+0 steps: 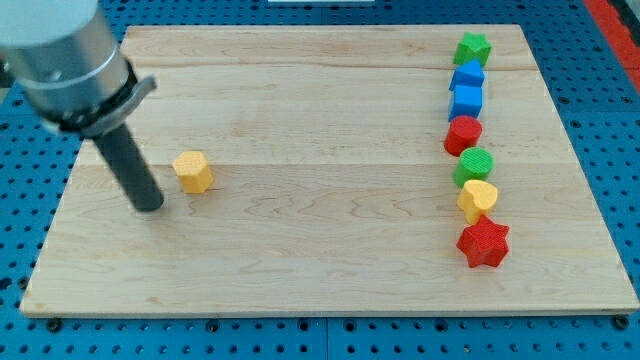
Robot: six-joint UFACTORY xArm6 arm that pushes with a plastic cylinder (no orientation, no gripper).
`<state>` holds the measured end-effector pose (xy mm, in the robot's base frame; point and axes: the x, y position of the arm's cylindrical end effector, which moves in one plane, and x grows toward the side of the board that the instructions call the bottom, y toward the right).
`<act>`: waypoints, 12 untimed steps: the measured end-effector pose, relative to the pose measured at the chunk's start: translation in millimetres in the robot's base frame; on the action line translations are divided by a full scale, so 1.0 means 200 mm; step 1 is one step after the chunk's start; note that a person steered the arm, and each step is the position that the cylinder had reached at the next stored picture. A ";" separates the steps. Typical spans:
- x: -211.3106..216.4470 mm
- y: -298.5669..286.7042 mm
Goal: Slide the yellow hexagon towards the top right
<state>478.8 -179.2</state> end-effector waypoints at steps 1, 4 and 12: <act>-0.28 0.13; -0.34 0.39; -0.26 1.02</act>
<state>426.2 23.9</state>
